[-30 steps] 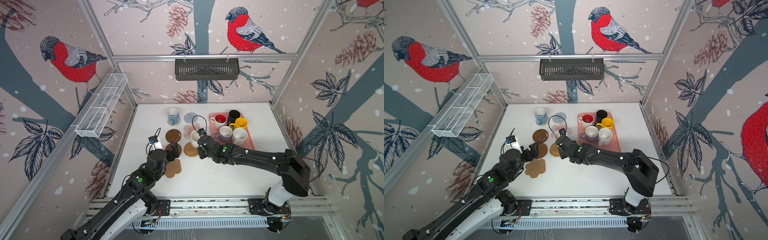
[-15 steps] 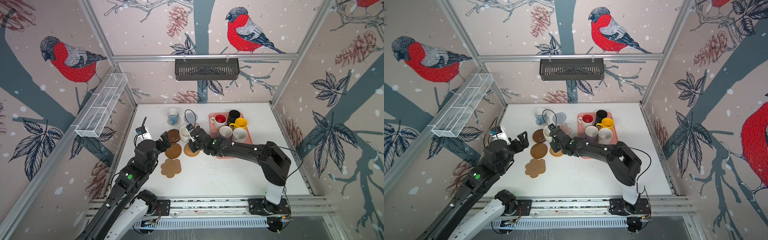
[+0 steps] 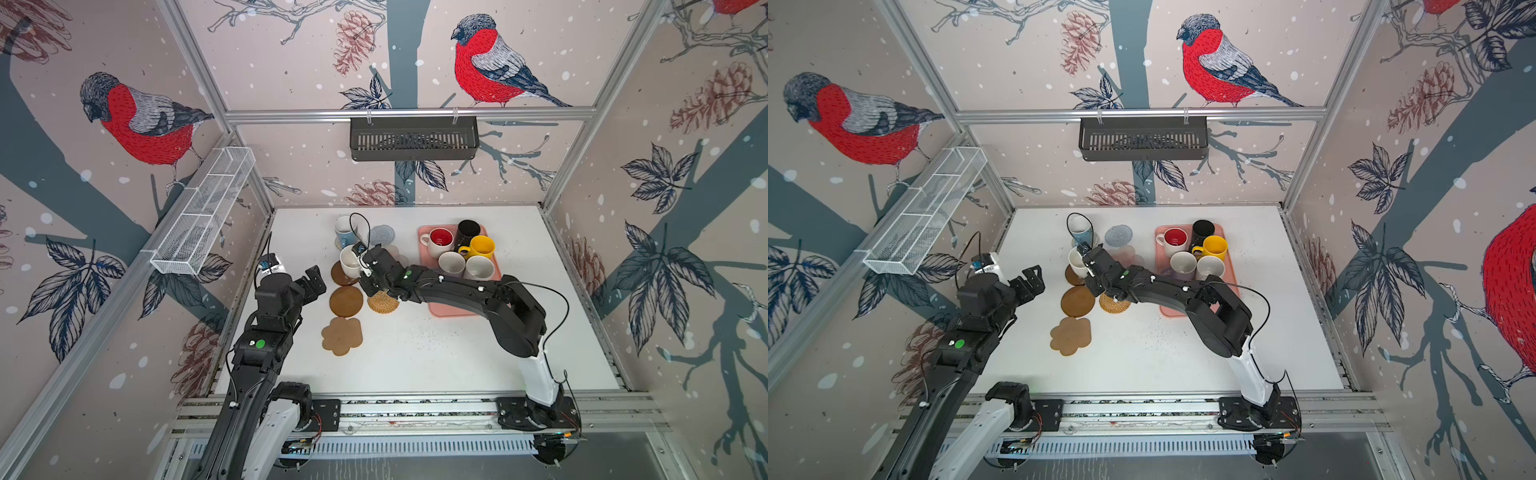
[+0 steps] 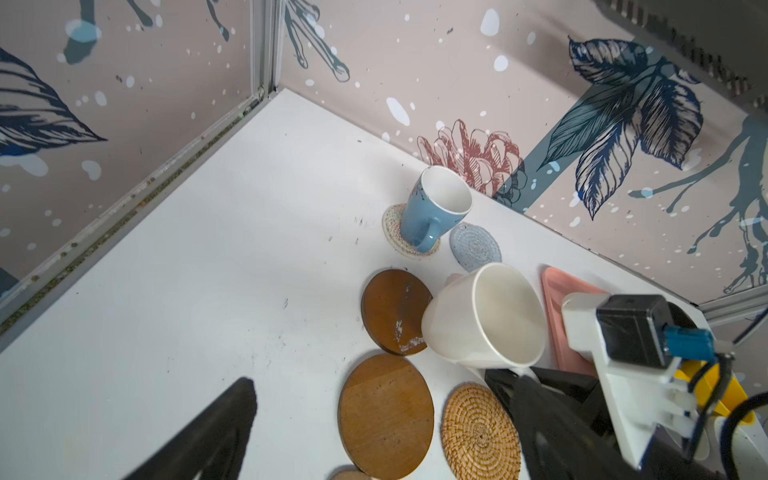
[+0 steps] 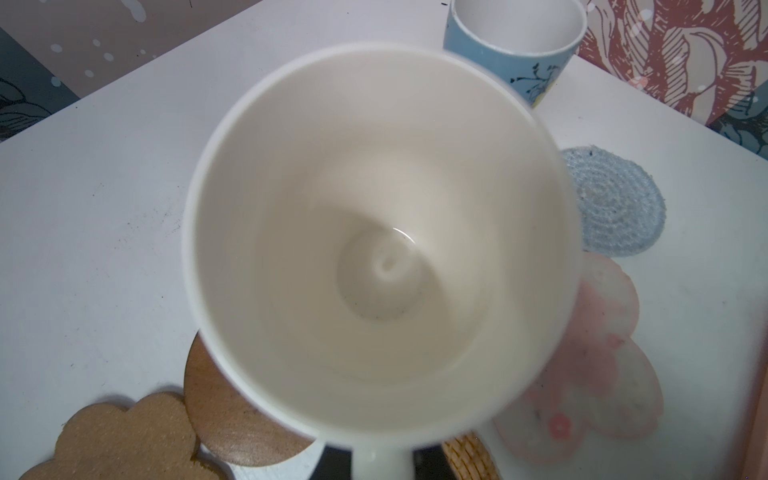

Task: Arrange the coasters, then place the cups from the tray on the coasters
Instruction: 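Carry the plain white mug over the dark wooden coaster with the right gripper, then lower the plain white mug onto the dark wooden coaster and open the right gripper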

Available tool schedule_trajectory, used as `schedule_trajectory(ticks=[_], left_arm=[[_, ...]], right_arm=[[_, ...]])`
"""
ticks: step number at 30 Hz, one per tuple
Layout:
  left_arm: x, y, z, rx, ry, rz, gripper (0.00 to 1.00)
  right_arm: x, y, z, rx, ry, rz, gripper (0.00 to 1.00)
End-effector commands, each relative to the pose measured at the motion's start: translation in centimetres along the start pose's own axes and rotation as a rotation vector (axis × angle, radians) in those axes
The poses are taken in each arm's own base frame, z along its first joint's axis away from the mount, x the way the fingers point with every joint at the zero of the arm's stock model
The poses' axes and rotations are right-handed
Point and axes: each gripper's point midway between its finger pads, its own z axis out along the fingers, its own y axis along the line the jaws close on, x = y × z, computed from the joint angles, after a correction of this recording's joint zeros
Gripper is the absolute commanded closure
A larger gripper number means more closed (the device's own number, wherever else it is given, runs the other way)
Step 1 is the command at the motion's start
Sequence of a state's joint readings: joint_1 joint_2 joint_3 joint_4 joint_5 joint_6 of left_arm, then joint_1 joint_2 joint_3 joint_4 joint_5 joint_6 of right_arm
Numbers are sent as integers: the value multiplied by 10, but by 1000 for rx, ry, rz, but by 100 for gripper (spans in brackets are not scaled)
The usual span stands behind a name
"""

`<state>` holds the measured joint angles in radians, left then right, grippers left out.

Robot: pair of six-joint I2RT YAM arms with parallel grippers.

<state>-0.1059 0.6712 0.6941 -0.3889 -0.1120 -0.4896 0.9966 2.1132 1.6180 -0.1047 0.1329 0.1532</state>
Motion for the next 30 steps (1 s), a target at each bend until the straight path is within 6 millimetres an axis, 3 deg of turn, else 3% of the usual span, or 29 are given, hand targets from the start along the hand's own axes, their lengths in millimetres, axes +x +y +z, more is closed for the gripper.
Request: schedule_trajectory(ticks=[1,15,30], left_arm=[[-1,-10,1,66,-1,19,4],[-1,-11,1,90,-9,12,4],[-1,-11,0,100,-12,12,4]], right_arm=[[-16,4,5,0,-41,-26,100],[-13,6,39,5,-2,-30,100],[-5,1,54,6,32,-21,100]])
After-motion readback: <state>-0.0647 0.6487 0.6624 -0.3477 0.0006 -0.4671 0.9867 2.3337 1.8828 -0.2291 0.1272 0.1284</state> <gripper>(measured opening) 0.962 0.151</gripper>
